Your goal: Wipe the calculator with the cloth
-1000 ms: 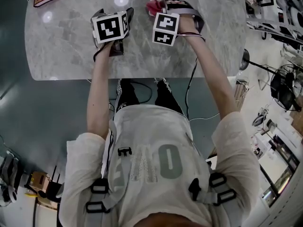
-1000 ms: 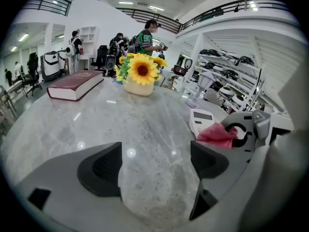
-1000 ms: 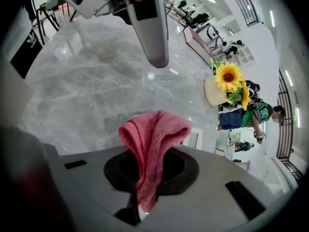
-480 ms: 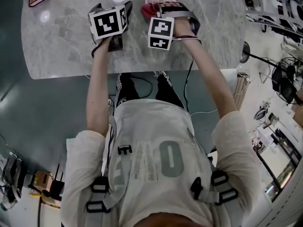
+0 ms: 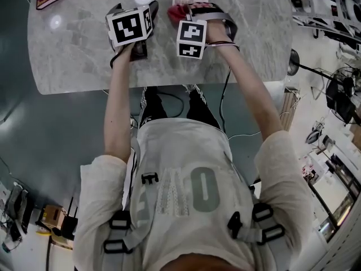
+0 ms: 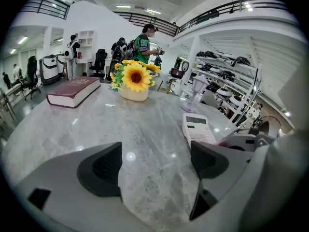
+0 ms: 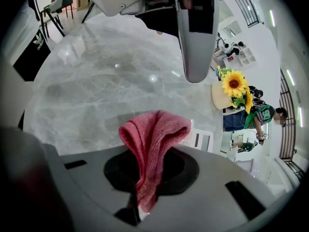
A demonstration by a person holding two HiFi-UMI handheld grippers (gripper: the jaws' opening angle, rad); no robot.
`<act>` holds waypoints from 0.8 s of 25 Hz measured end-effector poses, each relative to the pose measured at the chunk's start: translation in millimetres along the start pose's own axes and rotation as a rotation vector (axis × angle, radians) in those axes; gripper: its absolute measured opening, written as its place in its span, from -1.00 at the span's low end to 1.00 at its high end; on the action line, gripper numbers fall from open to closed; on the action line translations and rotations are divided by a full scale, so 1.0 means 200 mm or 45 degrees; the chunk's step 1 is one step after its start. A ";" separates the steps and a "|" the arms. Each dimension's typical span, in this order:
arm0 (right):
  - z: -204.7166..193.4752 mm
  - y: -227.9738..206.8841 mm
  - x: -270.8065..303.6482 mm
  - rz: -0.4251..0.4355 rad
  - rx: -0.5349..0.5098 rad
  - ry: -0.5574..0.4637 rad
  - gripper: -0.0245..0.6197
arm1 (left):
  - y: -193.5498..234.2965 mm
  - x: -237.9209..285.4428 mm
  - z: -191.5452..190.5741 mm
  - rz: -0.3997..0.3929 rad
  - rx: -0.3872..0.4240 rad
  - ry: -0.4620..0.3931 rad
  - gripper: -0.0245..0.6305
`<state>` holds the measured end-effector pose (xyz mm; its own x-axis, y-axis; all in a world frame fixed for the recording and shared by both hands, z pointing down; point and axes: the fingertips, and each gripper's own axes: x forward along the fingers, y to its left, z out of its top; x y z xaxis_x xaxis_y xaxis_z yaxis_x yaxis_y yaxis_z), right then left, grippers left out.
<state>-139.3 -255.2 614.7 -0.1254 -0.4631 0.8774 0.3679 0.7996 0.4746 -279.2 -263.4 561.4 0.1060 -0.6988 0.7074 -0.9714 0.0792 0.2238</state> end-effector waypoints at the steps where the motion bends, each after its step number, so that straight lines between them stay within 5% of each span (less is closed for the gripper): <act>1: 0.00 0.00 0.00 0.007 0.005 -0.006 -0.76 | -0.01 -0.01 0.01 -0.002 0.004 -0.005 0.44; 9: -0.06 -0.30 -0.17 -0.151 0.120 -0.047 -0.76 | -0.12 -0.13 0.26 -0.040 0.053 -0.140 0.44; 20: -0.33 -0.80 -0.96 -0.616 0.512 -0.246 -0.76 | -0.54 -0.76 0.92 -0.131 0.204 -0.677 0.44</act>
<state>-113.1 -320.4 365.7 -0.3670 -0.7593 0.5374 -0.1401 0.6162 0.7750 -228.7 -296.7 305.6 0.1202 -0.9625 0.2430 -0.9863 -0.0878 0.1399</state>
